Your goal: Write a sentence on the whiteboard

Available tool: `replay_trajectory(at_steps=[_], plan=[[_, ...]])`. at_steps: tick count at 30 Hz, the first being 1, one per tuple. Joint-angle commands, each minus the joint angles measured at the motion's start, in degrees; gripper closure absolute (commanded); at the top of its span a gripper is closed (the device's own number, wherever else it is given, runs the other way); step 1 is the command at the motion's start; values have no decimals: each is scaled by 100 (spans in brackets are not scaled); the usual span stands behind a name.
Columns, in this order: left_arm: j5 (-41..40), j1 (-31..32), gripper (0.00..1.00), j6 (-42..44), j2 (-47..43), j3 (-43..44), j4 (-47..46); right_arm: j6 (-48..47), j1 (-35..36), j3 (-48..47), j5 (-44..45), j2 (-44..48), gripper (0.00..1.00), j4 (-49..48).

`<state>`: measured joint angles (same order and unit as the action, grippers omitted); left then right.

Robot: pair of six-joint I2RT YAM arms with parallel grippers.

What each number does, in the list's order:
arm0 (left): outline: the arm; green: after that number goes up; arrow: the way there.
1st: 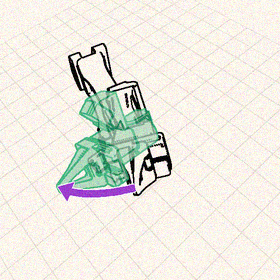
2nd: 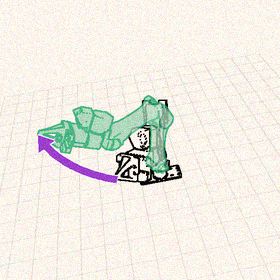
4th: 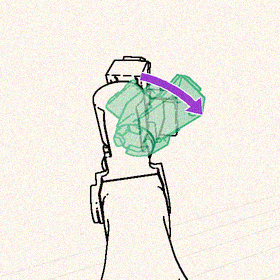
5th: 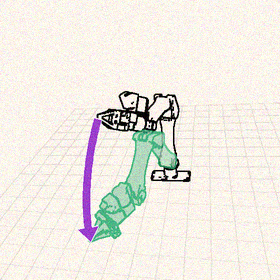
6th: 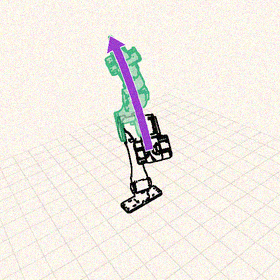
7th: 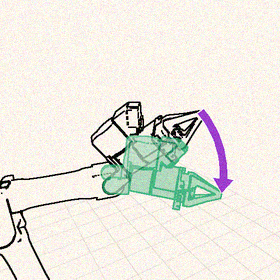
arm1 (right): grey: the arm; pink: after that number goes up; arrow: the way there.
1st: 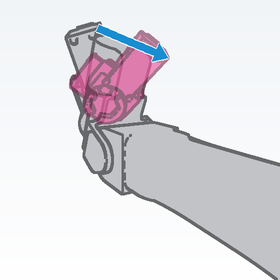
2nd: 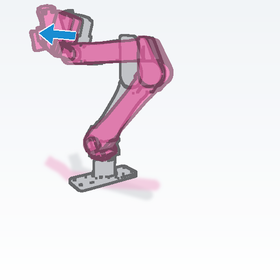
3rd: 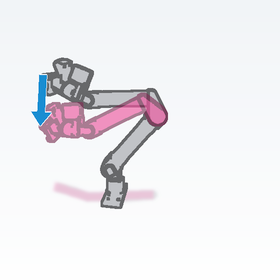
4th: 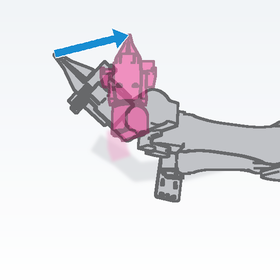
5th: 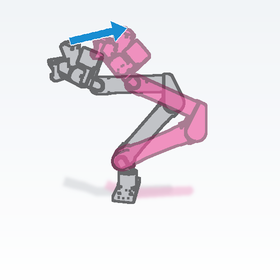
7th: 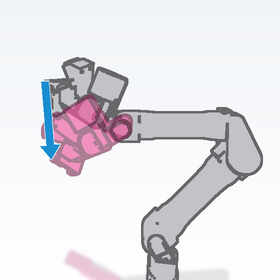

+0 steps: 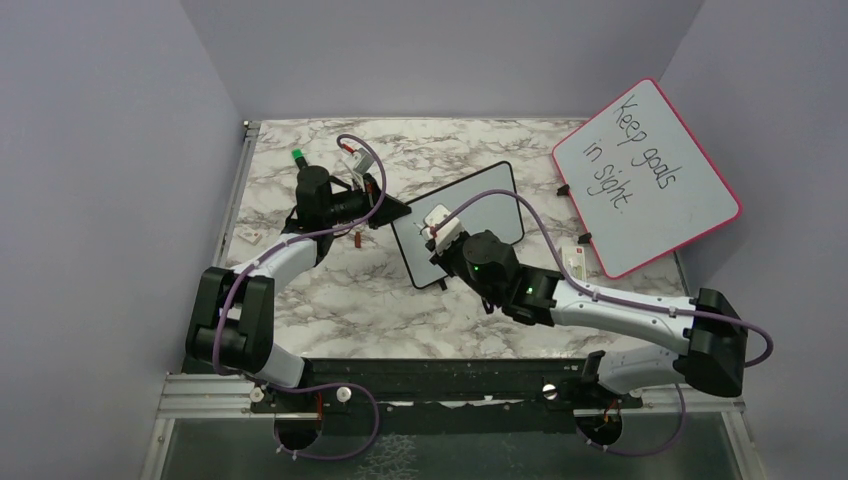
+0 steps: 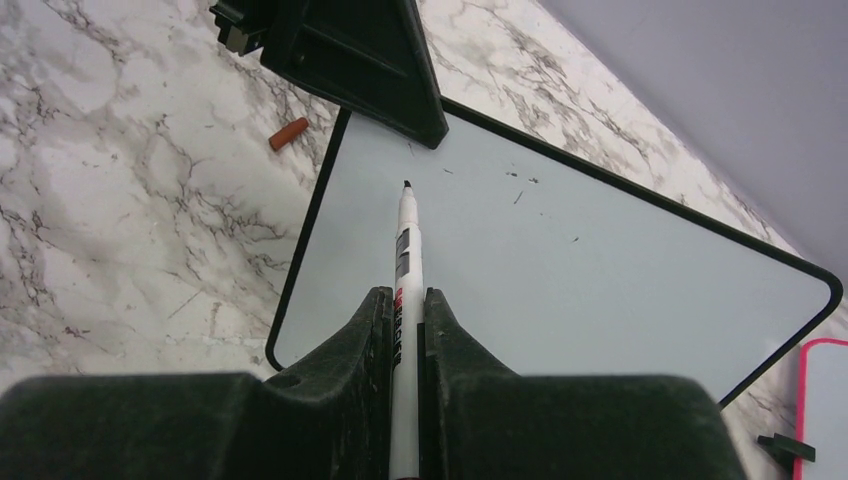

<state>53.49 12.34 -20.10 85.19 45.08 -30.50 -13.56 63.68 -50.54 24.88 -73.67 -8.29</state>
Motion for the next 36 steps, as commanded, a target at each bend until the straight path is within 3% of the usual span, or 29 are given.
replay_trajectory(at_steps=[1,36], plan=[[-296,32,100,103,147,-140,317,-42,136,-262,297,-165,99,-358],[-317,32,100,111,209,-113,369,-234,373,-640,938,-923,99,-607]])
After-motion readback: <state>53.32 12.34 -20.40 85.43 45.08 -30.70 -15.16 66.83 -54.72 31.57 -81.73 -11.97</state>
